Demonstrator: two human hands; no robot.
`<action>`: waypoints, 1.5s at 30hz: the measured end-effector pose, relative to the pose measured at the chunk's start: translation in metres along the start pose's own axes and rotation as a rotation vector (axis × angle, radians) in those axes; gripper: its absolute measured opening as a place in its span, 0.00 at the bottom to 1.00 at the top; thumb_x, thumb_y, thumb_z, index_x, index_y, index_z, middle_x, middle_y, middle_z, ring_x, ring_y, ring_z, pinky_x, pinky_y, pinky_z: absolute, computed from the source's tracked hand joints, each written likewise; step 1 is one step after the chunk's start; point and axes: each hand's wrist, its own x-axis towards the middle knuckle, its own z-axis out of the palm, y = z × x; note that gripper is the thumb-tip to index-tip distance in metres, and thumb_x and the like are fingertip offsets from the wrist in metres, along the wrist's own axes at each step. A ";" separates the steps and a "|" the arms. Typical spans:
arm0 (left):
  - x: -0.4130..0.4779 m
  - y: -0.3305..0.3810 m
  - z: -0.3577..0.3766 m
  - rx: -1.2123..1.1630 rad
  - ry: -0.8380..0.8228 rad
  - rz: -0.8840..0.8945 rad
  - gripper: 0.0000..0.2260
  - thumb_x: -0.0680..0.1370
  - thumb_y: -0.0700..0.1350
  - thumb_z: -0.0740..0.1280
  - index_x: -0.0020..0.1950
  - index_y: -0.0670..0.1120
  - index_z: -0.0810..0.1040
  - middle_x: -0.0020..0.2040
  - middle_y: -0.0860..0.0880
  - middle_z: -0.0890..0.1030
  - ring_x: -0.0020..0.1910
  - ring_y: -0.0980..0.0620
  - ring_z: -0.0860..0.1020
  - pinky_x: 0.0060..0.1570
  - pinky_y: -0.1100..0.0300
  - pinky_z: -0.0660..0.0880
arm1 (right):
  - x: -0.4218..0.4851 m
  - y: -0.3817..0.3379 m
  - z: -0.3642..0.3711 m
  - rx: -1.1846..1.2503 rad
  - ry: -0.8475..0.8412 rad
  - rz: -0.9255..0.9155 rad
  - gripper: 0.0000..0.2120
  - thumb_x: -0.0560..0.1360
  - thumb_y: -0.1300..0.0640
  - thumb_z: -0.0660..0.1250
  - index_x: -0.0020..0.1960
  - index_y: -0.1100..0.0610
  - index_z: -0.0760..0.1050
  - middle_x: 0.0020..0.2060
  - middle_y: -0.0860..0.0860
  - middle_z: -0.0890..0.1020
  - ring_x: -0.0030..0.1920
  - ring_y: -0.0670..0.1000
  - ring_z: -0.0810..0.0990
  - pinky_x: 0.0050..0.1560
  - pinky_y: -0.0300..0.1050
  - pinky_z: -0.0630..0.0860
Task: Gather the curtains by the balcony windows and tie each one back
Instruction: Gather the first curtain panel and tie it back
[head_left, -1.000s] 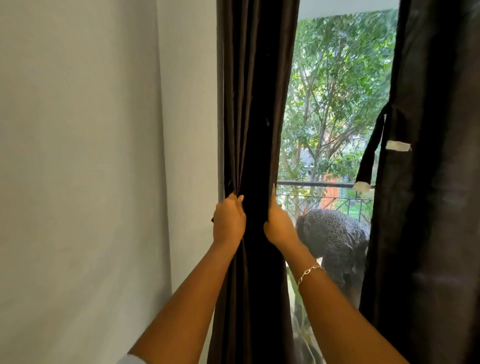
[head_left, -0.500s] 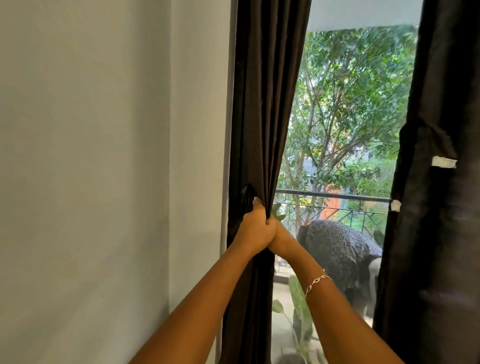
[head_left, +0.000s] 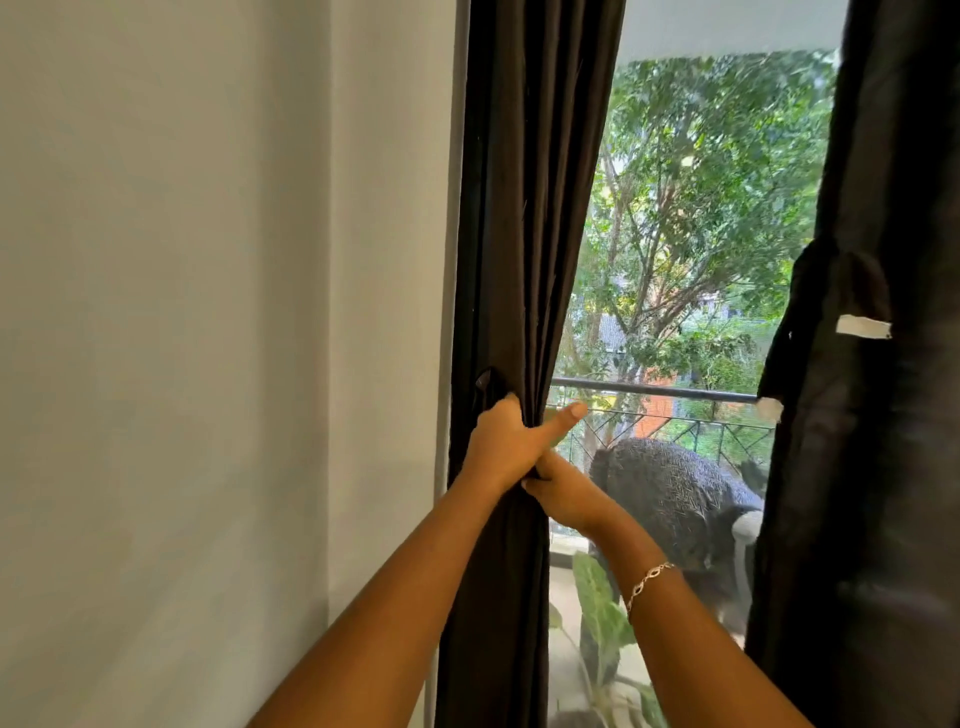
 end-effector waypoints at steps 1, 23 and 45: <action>0.003 0.001 0.003 0.076 0.077 -0.011 0.24 0.72 0.62 0.65 0.46 0.40 0.72 0.41 0.43 0.77 0.42 0.44 0.77 0.40 0.54 0.74 | 0.001 -0.002 0.004 -0.040 0.011 -0.012 0.19 0.75 0.73 0.52 0.64 0.64 0.66 0.52 0.52 0.74 0.56 0.51 0.70 0.52 0.31 0.69; 0.004 -0.028 -0.040 0.153 0.182 0.046 0.15 0.81 0.46 0.55 0.57 0.37 0.75 0.52 0.40 0.80 0.50 0.44 0.79 0.48 0.60 0.74 | 0.091 -0.014 -0.059 0.968 0.097 -0.031 0.08 0.74 0.66 0.62 0.52 0.62 0.76 0.43 0.54 0.85 0.44 0.52 0.84 0.52 0.47 0.80; 0.011 -0.024 -0.003 0.831 0.245 0.114 0.21 0.82 0.39 0.50 0.72 0.30 0.51 0.69 0.33 0.67 0.62 0.41 0.75 0.59 0.53 0.74 | 0.051 -0.046 -0.006 0.656 0.180 0.058 0.22 0.71 0.33 0.55 0.52 0.45 0.78 0.51 0.47 0.84 0.54 0.47 0.81 0.54 0.40 0.78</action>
